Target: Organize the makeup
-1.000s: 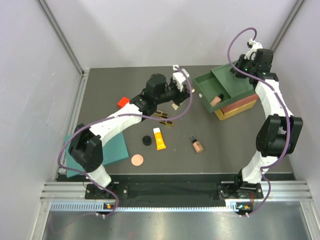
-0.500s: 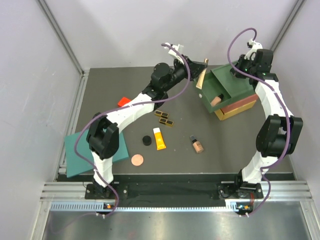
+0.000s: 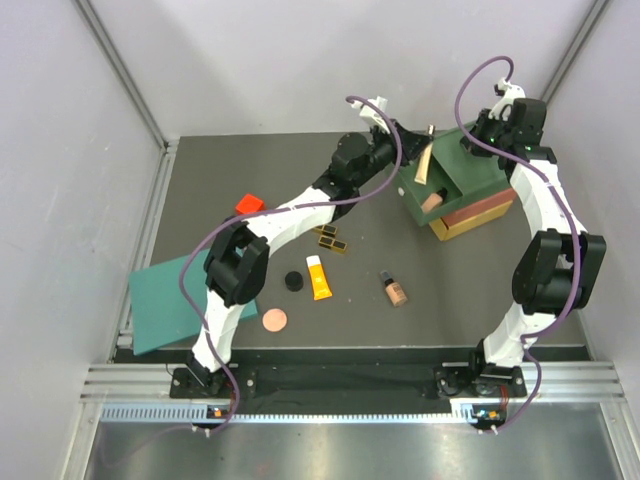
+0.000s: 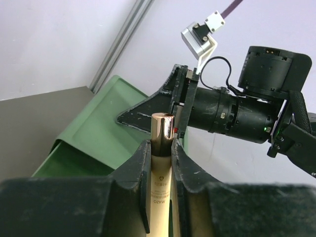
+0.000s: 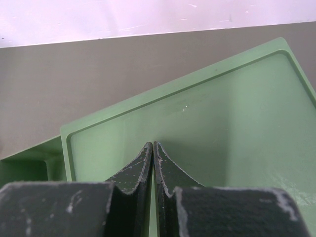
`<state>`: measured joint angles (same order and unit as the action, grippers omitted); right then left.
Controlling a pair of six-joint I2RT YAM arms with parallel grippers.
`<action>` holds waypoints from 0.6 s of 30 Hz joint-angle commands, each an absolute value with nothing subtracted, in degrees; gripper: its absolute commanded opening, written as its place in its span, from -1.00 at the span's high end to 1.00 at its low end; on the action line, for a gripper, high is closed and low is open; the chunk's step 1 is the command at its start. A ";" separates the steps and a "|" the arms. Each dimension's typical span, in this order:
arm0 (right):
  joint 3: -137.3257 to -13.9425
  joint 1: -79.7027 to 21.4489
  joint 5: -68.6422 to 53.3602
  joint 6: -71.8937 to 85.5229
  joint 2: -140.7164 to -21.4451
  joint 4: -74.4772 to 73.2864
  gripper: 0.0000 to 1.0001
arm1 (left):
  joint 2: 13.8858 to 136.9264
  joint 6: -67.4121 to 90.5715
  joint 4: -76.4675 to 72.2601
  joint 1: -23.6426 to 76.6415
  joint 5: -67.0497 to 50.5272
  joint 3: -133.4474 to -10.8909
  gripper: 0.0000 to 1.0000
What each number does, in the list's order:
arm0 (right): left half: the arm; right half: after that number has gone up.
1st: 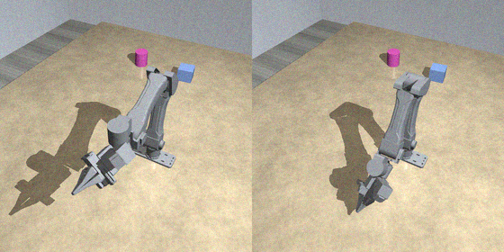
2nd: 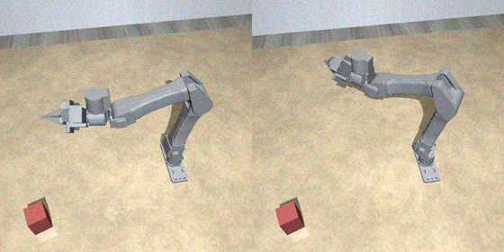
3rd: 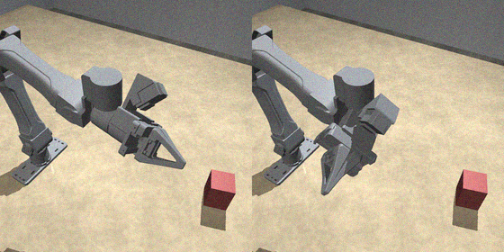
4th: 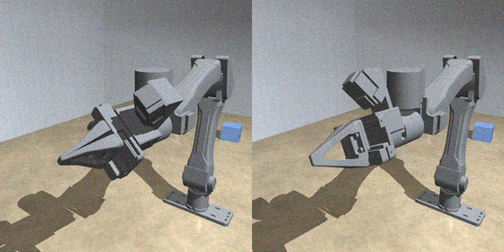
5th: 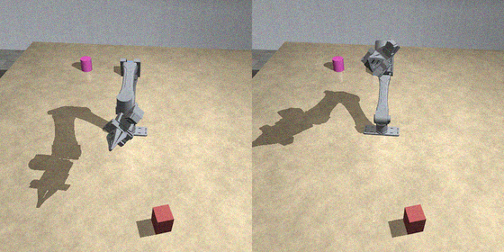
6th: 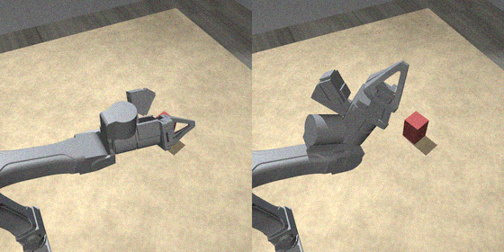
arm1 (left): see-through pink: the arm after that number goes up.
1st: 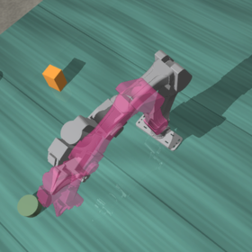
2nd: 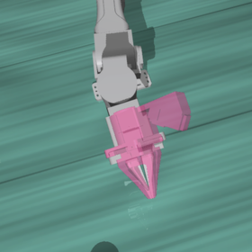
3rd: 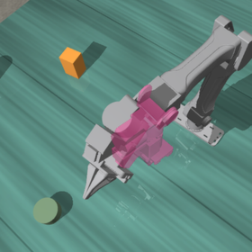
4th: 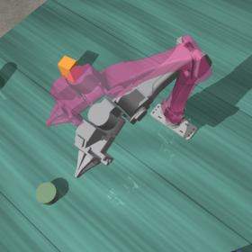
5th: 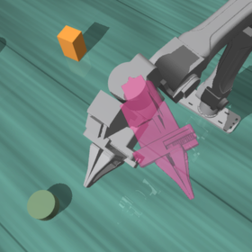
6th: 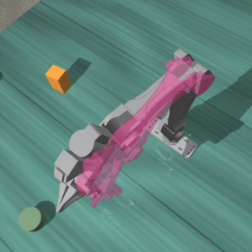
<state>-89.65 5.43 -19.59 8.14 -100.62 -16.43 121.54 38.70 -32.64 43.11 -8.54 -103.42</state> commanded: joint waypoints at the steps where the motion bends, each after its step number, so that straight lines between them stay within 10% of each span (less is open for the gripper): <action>1: -85.08 5.36 -17.58 7.38 -104.86 -33.05 0.91 | 122.34 38.68 -34.81 43.86 -8.87 -107.48 0.55; 8: -85.17 5.36 -17.49 7.38 -104.77 -33.13 0.90 | 121.56 34.64 -33.58 44.12 -9.76 -104.77 -0.24; 18: -85.52 5.36 -17.49 7.29 -104.85 -33.66 0.89 | 116.46 23.66 -31.74 44.12 -9.32 -102.83 -0.34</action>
